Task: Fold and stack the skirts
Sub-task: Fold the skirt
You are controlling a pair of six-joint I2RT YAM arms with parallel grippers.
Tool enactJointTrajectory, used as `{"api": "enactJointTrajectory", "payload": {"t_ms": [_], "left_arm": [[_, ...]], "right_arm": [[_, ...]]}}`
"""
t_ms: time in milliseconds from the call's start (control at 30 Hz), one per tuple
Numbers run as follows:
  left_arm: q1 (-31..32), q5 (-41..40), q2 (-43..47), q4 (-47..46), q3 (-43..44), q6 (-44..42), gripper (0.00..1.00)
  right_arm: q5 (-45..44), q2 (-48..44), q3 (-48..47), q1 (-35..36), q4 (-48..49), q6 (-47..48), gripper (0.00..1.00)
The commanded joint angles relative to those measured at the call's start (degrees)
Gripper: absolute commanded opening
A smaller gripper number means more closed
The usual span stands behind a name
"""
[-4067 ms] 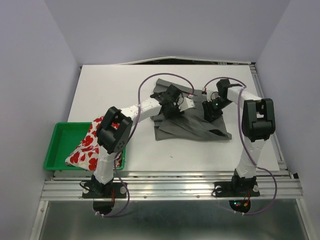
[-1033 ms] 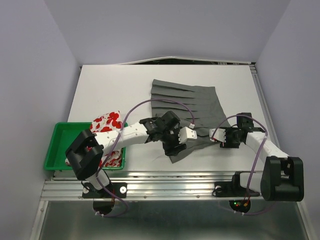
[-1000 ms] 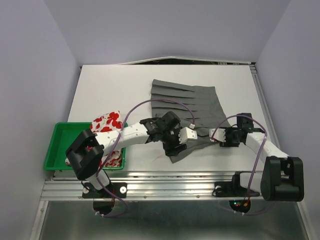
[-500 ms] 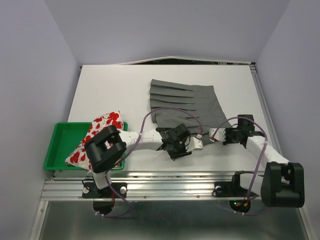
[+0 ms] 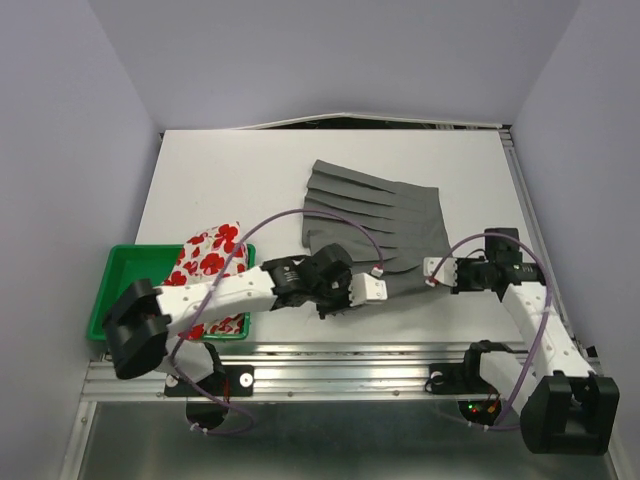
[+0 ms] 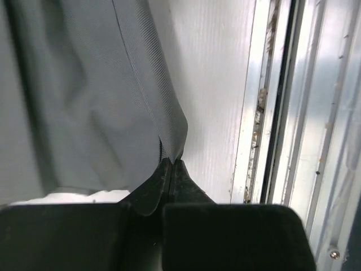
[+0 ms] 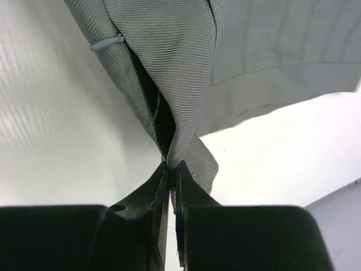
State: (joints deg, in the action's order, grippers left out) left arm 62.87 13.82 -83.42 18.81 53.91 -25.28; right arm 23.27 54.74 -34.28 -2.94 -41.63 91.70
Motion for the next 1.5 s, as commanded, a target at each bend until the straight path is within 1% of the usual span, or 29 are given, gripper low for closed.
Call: {"api": "enactJointTrajectory", "payload": {"t_ms": [0,67,100,200,267,333,433,567,667,700,767,867,967,1033,1067,1133,1267,1467], "left_arm": [[-0.6,0.6,11.1,6.7,0.9,-1.9,0.0],[-2.2,0.5,12.7,9.6,3.5,-1.9,0.0],[-4.9,0.5,13.4,10.0,4.0,-1.6,0.0],[-8.8,-0.7,17.1,10.5,7.2,-2.0,0.0],[-9.6,-2.4,19.9,11.2,8.8,-2.2,0.0],[-11.0,-2.8,21.3,11.9,11.1,-1.9,0.0],[-13.4,-2.4,24.3,13.4,14.0,-0.9,0.0],[-16.8,-3.0,26.3,13.4,18.0,0.9,0.0],[-18.5,-4.9,25.9,11.8,21.3,1.6,0.0],[-18.6,-5.8,25.4,11.2,22.0,1.6,0.0],[-18.7,-9.3,23.1,8.8,23.3,1.6,0.0],[-18.9,-13.2,19.4,4.2,23.8,0.7,0.0],[-20.9,-13.3,14.0,0.2,25.4,-0.6,0.0],[-23.4,-12.8,10.6,-1.3,28.2,-1.0,0.0],[-24.1,-11.0,7.1,-2.4,29.3,-1.9,0.0],[-24.9,-10.4,4.0,-4.3,31.0,-2.9,0.0],[-26.6,-9.6,-6.7,-7.9,38.1,-5.4,0.0],[-28.6,-9.2,-21.7,-8.6,48.9,-6.5,0.0]], "right_arm": [[0.8,-3.6,-6.2,-0.2,-7.5,-3.8,0.01],[1.0,-4.1,-9.0,-0.2,-8.5,-5.5,0.01],[1.0,-3.9,-10.2,-0.2,-9.0,-7.4,0.01],[0.7,-2.5,-15.6,-0.2,-10.0,-11.6,0.01],[1.3,-1.7,-20.3,-0.2,-11.5,-12.6,0.01],[2.0,-1.5,-22.7,-0.2,-13.9,-12.7,0.01],[2.8,-3.1,-25.3,-0.2,-16.5,-11.5,0.01],[2.4,-5.3,-27.1,-0.2,-19.5,-10.3,0.01],[3.1,-4.7,-28.1,-0.2,-19.5,-11.5,0.01],[3.4,-4.2,-28.0,-0.2,-18.1,-12.6,0.01],[4.0,-2.4,-28.0,-0.2,-15.6,-14.6,0.01],[4.3,4.4,-29.5,-0.2,-11.6,-18.4,0.01],[5.7,11.7,-32.5,-0.2,-11.1,-17.4,0.01],[5.7,14.9,-32.2,-0.2,-10.8,-16.4,0.01],[5.3,15.8,-31.8,-0.2,-11.0,-16.1,0.01],[4.5,17.3,-30.2,-0.2,-11.0,-16.0,0.01],[1.4,22.0,-27.9,-0.2,-11.4,-16.4,0.01],[1.5,28.9,-28.4,-0.2,-13.2,-20.5,0.01]]}}
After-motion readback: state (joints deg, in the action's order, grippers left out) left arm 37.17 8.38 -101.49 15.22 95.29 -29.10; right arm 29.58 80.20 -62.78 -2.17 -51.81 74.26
